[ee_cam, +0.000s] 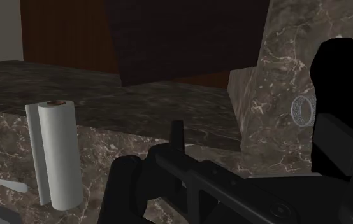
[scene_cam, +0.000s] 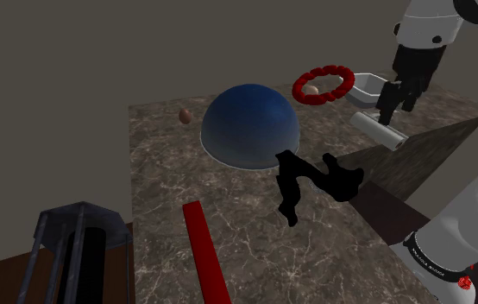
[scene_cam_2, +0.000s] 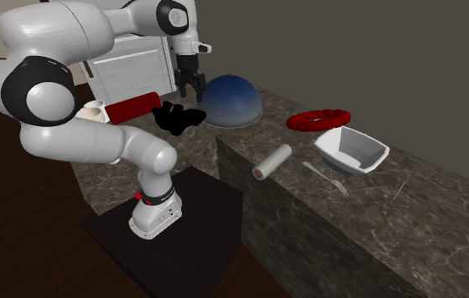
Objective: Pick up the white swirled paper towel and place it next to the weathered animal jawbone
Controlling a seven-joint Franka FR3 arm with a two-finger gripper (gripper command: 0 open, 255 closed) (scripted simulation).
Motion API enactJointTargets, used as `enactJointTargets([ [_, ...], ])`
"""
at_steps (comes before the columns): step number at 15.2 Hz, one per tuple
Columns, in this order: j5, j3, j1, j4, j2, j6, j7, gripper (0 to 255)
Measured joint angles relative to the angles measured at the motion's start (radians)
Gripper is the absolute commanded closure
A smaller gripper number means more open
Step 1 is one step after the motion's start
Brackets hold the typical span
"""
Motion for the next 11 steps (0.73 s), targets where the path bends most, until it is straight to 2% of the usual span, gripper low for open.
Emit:
enactJointTargets([
  [2,-0.012,-0.005,-0.003,-0.012,0.0,0.013,-0.007,0],
  [5,-0.065,-0.015,-0.016,-0.07,-0.001,0.075,-0.029,0],
  [11,-0.214,-0.064,-0.068,-0.187,0.057,0.271,-0.079,0],
])
